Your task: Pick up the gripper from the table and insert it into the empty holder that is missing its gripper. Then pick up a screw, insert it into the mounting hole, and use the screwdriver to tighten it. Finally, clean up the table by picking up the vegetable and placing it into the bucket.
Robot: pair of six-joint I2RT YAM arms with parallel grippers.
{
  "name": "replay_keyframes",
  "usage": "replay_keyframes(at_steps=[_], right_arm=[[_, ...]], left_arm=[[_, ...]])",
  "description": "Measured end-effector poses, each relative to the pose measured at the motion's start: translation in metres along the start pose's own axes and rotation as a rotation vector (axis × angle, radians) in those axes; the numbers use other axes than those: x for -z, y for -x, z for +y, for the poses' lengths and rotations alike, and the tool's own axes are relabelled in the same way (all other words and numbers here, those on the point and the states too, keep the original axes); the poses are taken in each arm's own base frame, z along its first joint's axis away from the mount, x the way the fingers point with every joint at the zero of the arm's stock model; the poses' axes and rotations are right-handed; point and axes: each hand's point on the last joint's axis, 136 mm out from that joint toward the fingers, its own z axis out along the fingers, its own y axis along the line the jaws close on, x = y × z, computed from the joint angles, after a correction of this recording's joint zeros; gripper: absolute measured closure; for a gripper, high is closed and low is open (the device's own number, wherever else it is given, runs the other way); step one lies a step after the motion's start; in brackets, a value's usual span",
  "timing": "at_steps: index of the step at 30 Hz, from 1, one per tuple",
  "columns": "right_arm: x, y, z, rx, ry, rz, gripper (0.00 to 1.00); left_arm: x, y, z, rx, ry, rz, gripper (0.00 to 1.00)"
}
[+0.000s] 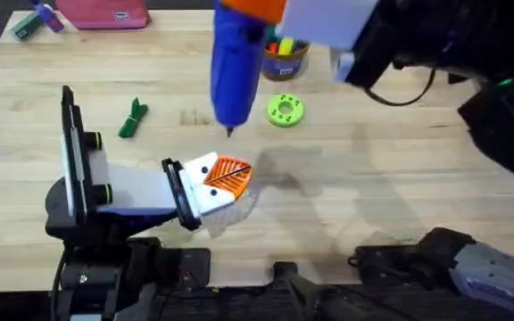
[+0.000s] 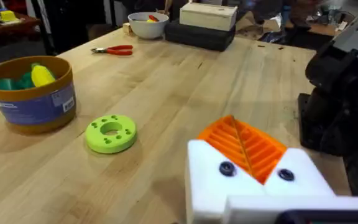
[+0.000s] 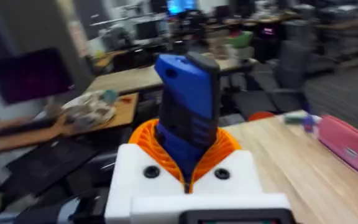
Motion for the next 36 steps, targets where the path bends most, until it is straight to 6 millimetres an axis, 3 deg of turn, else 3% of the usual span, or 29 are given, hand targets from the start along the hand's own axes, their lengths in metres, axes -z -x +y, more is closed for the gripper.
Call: replay_keyframes(at_steps=[9, 14, 19, 28, 36], right_arm=[[-0.018, -0.017, 0.045, 0.080, 0.184, 0.036, 0.978], [-0.021, -0.023, 0.058, 0.147, 0.226, 0.017, 0.978], [-0.023, -0.029, 0.055, 0.188, 0.234, -0.010, 0.978], [-0.037, -0.058, 0.044, 0.155, 0.244, 0.036, 0.978], [-0.036, -0.060, 0.050, 0.186, 0.284, 0.038, 0.978]], left_arm=[[0.000, 0.000, 0.000, 0.000, 0.000, 0.000, 0.993], [0.000, 0.000, 0.000, 0.000, 0.000, 0.000, 0.993], [0.000, 0.000, 0.000, 0.000, 0.000, 0.000, 0.993], [0.000, 0.000, 0.000, 0.000, 0.000, 0.000, 0.993], [0.000, 0.000, 0.000, 0.000, 0.000, 0.000, 0.993]])
